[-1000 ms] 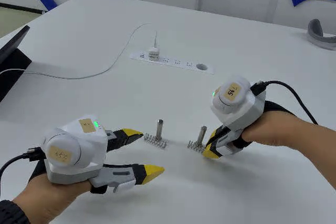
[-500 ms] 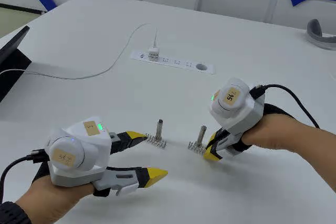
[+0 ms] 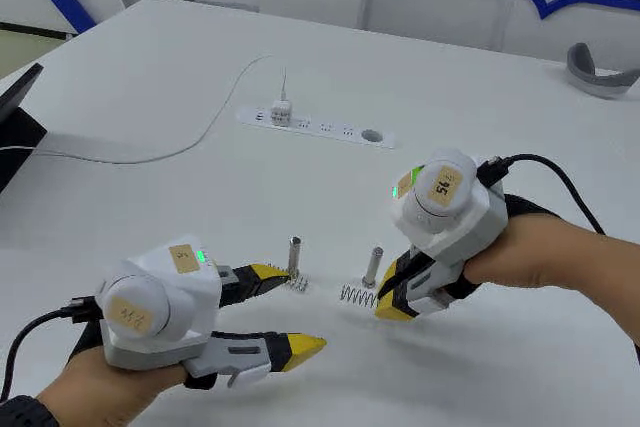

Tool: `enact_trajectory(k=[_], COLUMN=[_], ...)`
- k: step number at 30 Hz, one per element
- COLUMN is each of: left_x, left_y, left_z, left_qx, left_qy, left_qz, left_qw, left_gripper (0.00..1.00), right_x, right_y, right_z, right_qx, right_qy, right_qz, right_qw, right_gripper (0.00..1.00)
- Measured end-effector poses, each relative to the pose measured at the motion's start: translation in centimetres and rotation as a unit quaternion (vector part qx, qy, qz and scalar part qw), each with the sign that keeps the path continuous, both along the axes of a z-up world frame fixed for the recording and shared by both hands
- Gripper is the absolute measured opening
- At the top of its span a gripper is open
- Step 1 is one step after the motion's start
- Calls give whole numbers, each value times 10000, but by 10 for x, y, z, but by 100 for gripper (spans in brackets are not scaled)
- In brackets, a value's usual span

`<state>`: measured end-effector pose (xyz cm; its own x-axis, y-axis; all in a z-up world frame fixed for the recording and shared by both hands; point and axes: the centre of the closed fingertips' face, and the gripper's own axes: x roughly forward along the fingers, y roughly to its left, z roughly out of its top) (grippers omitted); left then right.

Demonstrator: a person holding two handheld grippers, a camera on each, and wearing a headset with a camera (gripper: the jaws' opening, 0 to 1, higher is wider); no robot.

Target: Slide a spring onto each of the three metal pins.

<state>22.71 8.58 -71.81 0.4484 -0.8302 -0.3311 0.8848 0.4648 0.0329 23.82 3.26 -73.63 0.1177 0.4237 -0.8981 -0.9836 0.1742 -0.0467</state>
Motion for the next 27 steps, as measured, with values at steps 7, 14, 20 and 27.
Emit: enact_trajectory(k=[7, 14, 20, 27], left_x=[-3, -8, -10, -13], left_y=[-11, -17, -22, -25], left_z=[1, 1, 2, 1], left_qx=[29, 71, 86, 129], left_qy=[-98, -191, -293, -394], left_qz=[-203, -383, -501, -599], left_qw=[9997, 9991, 9983, 9973], left_gripper=[41, 33, 25, 17], right_x=[-10, -18, -24, -27], right_y=[8, 13, 19, 18], right_z=[5, 6, 7, 10], right_qx=[30, -102, -108, -149], right_qy=[7, -48, -21, -13], right_qz=[370, 744, 990, 1095], right_qw=[9993, 9972, 9950, 9939], right_gripper=[12, 12, 12, 12])
